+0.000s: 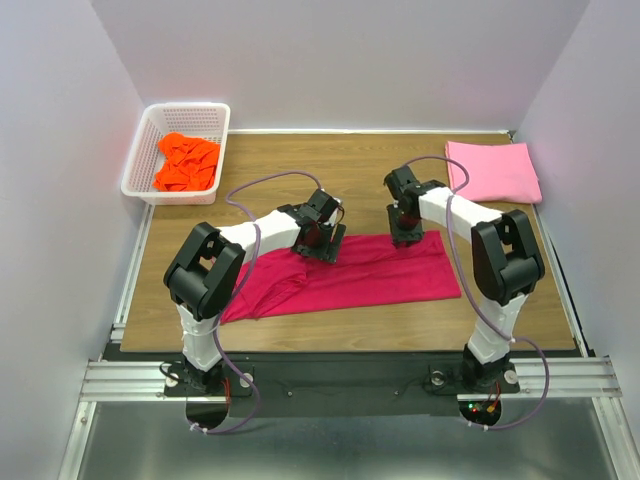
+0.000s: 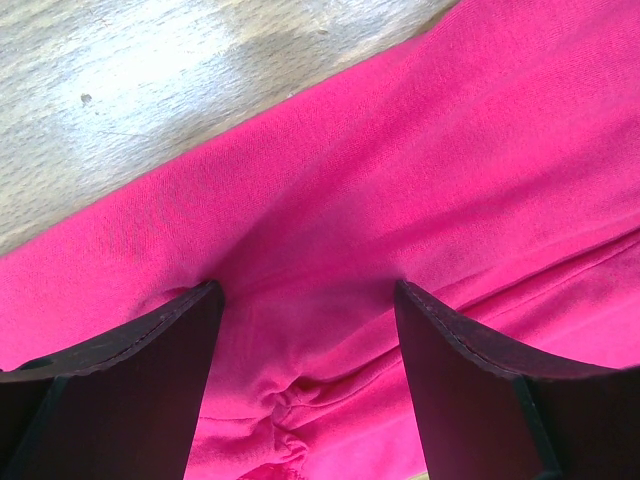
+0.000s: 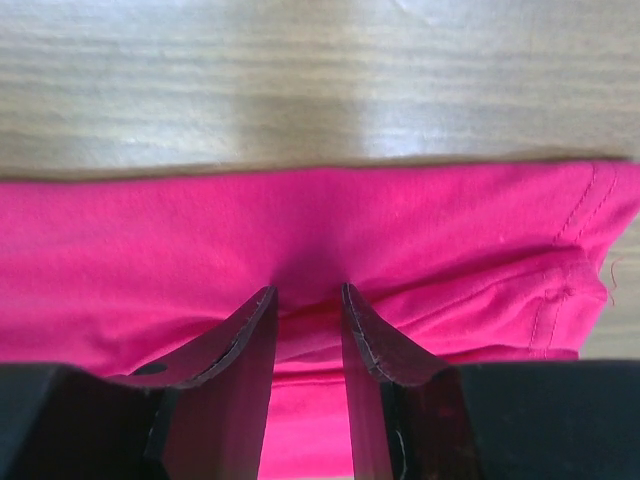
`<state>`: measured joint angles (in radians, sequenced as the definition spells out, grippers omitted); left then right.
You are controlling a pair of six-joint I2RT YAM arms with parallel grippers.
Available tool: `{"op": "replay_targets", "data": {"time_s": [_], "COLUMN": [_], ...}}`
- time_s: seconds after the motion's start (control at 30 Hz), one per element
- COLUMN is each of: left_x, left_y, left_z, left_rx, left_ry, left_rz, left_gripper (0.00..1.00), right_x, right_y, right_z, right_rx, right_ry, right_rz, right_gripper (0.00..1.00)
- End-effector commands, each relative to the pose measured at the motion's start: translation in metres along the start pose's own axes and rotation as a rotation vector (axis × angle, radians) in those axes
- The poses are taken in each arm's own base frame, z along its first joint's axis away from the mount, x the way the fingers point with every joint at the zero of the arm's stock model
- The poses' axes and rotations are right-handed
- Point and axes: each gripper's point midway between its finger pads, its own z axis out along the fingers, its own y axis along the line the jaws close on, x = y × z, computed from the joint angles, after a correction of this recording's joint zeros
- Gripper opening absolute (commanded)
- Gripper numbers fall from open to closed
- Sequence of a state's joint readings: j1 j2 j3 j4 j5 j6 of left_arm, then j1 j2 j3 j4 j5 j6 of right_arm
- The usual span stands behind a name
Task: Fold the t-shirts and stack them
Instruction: Fold the tshirt
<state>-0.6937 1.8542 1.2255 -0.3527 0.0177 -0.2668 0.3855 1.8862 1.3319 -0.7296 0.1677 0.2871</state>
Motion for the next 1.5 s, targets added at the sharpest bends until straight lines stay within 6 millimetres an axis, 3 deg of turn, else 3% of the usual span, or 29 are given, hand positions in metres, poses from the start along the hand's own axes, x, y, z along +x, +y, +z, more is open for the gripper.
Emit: {"op": "replay_targets", "data": {"time_s": [0.0, 0.43, 0.97, 1.07, 1.2, 1.33, 1.37, 1.4, 1.47], "left_x": [-0.010, -0.006, -0.018, -0.029, -0.056, -0.067, -0.066, -0.061, -0.057], "left_y": [-0.002, -0.001, -0.005, -0.002, -0.001, 0.025, 0.048, 0.062, 0.092], "left_z": [-0.011, -0.008, -0.018, -0.029, -0.065, -0.093, -0.101, -0.097, -0.108], "left_rx": [-0.003, -0.007, 0.008, -0.010, -0.022, -0.078, -0.121, -0.152, -0.193], "left_ry": [-0.014, -0.004, -0.050, -0.097, -0.212, -0.281, -0.303, -0.290, -0.323], "left_rz": [0.013, 0.015, 0.013, 0.004, -0.040, -0.132, -0.180, -0.212, -0.305], "left_gripper": [0.81, 0.81, 0.82, 0.82, 0.87, 0.87, 0.87, 0.87, 0.87], "right_x": [-0.003, 0.016, 0.060, 0.049, 0.015, -0.003, -0.007, -0.009, -0.016], "right_y": [-0.004, -0.013, -0.025, -0.023, -0.025, -0.033, -0.039, -0.041, -0.045], "right_z": [-0.018, -0.029, -0.027, -0.041, -0.065, -0.066, -0.061, -0.059, -0.055], "right_rx": [-0.015, 0.007, 0.021, -0.011, -0.020, -0.013, -0.005, -0.006, -0.017], "right_ry": [-0.035, -0.008, -0.025, -0.084, -0.194, -0.224, -0.220, -0.219, -0.228], "right_rz": [0.014, 0.045, 0.178, 0.195, 0.204, 0.220, 0.234, 0.240, 0.252], "right_gripper": [0.37, 0.37, 0.34, 0.34, 0.34, 0.36, 0.37, 0.37, 0.38]}}
